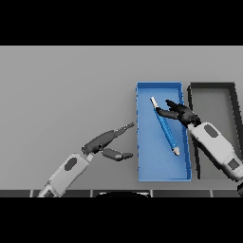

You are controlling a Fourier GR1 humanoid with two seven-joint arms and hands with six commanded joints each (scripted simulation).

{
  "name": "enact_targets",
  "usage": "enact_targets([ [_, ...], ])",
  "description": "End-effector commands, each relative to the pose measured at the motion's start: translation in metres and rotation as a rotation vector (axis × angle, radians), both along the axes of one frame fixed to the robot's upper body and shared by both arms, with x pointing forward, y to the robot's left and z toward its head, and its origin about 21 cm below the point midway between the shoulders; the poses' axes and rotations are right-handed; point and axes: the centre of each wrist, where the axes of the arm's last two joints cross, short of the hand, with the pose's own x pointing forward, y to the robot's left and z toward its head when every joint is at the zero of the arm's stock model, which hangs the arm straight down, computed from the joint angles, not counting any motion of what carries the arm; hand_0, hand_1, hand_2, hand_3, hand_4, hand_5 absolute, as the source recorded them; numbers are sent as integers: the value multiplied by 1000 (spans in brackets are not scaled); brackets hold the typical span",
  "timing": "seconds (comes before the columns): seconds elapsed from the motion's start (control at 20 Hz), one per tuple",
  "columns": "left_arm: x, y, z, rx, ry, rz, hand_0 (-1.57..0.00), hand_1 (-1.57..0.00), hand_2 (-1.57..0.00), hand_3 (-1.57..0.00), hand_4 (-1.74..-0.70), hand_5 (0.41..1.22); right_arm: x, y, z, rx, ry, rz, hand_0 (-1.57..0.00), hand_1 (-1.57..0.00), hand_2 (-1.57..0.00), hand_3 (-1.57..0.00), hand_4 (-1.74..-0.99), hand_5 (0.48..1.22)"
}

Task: Pick up the blue pipe and place it into the blue bin.

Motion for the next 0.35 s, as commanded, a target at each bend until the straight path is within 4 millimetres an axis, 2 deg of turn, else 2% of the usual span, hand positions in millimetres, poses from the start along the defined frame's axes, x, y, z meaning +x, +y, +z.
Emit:
enact_targets([
  [0.0, 1, -2, 2, -3, -2, 0, 1, 1, 1, 1, -920, 465, 2, 2, 3, -10, 6, 3, -14, -12, -12, -9, -1127, 680],
  [0.3, -1, -7, 11, -15, 6, 1, 1, 1, 1, 1, -920, 468, -2, 6, -3, 17, 2, 30, -9, -8, -7, -6, -1129, 677],
])
